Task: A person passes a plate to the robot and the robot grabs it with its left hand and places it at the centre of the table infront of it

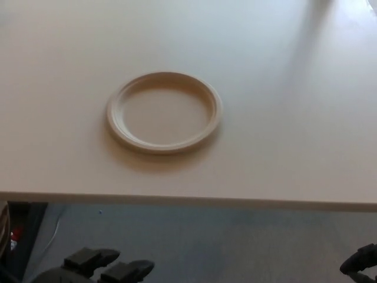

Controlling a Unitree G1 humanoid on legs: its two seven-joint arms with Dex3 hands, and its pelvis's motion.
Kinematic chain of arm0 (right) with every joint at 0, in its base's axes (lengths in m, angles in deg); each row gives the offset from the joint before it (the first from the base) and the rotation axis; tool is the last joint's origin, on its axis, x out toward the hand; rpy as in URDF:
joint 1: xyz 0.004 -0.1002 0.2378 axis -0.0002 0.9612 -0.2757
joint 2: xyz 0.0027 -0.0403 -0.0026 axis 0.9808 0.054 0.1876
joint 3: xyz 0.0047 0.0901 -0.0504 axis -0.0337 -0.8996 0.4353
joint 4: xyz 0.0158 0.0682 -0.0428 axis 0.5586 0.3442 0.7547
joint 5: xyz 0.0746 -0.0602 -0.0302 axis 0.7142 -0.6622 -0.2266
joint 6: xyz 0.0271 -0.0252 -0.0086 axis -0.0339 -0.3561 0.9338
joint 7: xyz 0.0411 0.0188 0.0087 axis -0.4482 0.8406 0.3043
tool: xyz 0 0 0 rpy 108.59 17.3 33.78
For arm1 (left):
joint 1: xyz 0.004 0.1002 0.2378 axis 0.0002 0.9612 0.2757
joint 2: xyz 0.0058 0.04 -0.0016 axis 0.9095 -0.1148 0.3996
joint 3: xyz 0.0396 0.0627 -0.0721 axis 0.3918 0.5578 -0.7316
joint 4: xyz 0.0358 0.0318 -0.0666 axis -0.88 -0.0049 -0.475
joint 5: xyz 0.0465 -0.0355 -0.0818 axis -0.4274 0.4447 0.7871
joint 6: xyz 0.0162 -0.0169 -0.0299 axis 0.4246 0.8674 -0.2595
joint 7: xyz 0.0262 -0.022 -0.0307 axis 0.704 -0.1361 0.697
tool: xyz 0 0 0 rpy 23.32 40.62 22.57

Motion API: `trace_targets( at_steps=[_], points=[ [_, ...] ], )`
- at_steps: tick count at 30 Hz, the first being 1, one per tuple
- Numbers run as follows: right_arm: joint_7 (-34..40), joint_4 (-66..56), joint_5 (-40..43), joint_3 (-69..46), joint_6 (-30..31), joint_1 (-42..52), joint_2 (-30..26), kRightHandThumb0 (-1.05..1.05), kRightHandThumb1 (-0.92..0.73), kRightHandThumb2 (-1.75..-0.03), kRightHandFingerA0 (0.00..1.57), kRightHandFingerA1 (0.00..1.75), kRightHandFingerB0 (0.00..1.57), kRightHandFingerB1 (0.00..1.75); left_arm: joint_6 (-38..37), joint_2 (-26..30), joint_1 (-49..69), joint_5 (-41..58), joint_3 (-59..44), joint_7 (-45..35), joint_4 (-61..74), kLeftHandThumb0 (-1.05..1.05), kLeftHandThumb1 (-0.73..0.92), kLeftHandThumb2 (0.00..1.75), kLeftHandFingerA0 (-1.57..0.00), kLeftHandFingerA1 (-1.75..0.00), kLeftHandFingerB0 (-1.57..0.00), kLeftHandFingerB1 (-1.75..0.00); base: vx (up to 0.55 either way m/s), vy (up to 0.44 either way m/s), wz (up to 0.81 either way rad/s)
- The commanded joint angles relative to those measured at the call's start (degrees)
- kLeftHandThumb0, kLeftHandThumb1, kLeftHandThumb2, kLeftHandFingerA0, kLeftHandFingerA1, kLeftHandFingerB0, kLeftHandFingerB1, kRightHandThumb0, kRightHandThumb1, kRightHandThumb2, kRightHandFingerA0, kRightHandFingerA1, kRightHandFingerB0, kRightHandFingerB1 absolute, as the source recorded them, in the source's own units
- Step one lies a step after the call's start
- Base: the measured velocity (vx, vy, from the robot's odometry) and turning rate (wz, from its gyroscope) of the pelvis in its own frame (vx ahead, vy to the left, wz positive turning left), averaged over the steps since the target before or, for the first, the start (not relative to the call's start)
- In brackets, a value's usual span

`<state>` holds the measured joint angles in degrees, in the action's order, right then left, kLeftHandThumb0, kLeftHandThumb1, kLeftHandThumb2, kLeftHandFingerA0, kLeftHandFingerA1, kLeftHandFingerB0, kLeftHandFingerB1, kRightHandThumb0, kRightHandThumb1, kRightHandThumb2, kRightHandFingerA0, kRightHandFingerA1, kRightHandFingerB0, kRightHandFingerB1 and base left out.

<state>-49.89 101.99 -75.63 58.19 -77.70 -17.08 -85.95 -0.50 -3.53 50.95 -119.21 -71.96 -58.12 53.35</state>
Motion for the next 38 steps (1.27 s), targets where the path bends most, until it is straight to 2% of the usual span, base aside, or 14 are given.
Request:
trace_targets(
  at_steps=[1,2,6,7,9,10,12,13,22,25,34,35,36,38],
  points=[
    [-0.8,0.9,0.2,-0.3,1.7,-0.8,-0.8,-0.60,-0.77,-0.63,0.65,0.61,0.46,0.48,19.5,2.6,-9.7,-13.1,5.1,-20.6,-19.6,-0.39,0.28,1.00,-0.04,-0.52,0.00,-0.47,0.00,0.000,0.00],
    [-0.8,1.0,0.2,-0.3,1.8,-0.9,-0.8,-0.60,-0.77,-0.63,0.67,0.61,0.47,0.48,18.7,3.5,-12.2,-11.9,5.7,-21.0,-23.5,-1.05,0.92,0.78,-0.34,-0.50,-0.24,-0.35,0.00,0.000,0.00],
    [0.0,1.0,0.0,-0.3,1.7,-0.3,-1.1,-0.60,-0.59,-1.02,0.68,0.73,0.40,0.59,17.0,3.3,-20.4,-3.3,5.6,-21.9,-38.8,-1.05,0.91,0.86,-0.57,-0.50,-0.46,-0.41,0.00,0.000,0.00],
    [0.1,1.2,0.2,-0.5,2.2,-0.1,-1.0,-0.61,-0.75,-0.61,0.66,0.61,0.45,0.46,16.2,2.4,-23.7,-1.3,5.3,-20.6,-46.5,-1.03,0.92,0.87,-0.42,-0.48,-0.34,-0.37,0.00,0.000,0.00],
    [0.2,1.2,0.0,-0.2,2.0,0.4,-1.0,-0.61,-0.76,-0.62,0.67,0.61,0.45,0.47,14.2,1.1,-27.0,2.2,4.4,-20.3,-55.0,-1.02,0.92,0.89,-0.21,-0.42,-0.23,-0.34,0.00,0.000,0.00],
    [0.1,1.1,-0.1,-0.1,1.7,0.8,-1.0,-0.60,-0.59,-1.02,0.65,0.72,0.37,0.57,15.1,-0.5,-29.0,4.2,3.1,-19.8,-60.1,-0.37,0.40,1.07,-0.04,-0.52,0.00,-0.47,0.00,0.000,0.00],
    [0.0,1.1,0.0,-0.2,1.6,1.1,-1.0,-0.60,-0.59,-1.02,0.65,0.72,0.37,0.57,17.0,-2.4,-31.0,5.5,1.8,-18.9,-65.2,-0.37,0.40,1.07,-0.04,-0.52,0.00,-0.47,0.00,0.000,0.00],
    [-0.6,1.0,0.5,-0.7,1.3,1.2,-1.1,-0.61,-0.76,-0.62,0.66,0.64,0.46,0.49,16.6,-2.7,-32.5,5.8,1.9,-19.7,-67.8,-1.03,0.86,0.89,-0.09,-0.35,-0.15,-0.27,0.00,0.000,0.00],
    [1.9,1.5,1.7,-2.1,1.2,4.4,-0.8,-0.61,-0.75,-0.61,0.61,0.62,0.40,0.44,15.0,-6.5,-40.8,4.2,2.1,-11.9,-84.9,-0.93,0.85,1.22,-0.02,-0.47,-0.13,-0.35,0.00,0.000,0.00],
    [2.1,1.3,1.4,-1.8,1.3,5.2,-0.4,-0.62,-0.76,-0.62,0.61,0.62,0.35,0.42,17.5,-7.9,-43.0,3.1,2.7,-8.4,-88.6,-0.88,0.92,0.82,-0.24,-0.52,-0.18,-0.37,0.00,0.000,0.00],
    [2.2,1.2,1.6,-2.3,1.6,6.2,0.2,-0.59,-0.75,-0.62,0.61,0.64,0.27,0.41,15.8,-10.0,-43.6,7.6,-1.3,-2.7,-94.3,-0.90,0.92,0.83,-0.22,-0.49,-0.18,-0.35,0.00,0.000,0.00],
    [2.4,1.1,1.7,-2.5,1.8,6.2,0.4,-0.59,-0.73,-0.61,0.61,0.65,0.28,0.41,15.1,-9.9,-43.7,8.3,-1.9,-3.4,-95.0,-0.36,0.50,1.13,-0.03,-0.52,0.00,-0.49,0.00,0.000,0.00],
    [2.5,1.0,1.7,-2.7,1.5,6.3,0.4,-0.59,-0.74,-0.61,0.62,0.64,0.25,0.41,14.0,-9.8,-43.8,9.7,-2.9,-4.8,-96.0,-0.86,0.83,1.22,-0.17,-0.56,-0.02,-0.43,0.00,0.000,0.00],
    [2.4,0.9,1.4,-2.5,1.1,6.3,0.3,-0.59,-0.74,-0.61,0.62,0.64,0.25,0.41,13.3,-9.7,-43.8,10.0,-3.2,-4.8,-96.5,-0.86,0.83,1.22,-0.17,-0.56,-0.02,-0.43,0.00,0.000,0.00]
  ],
)
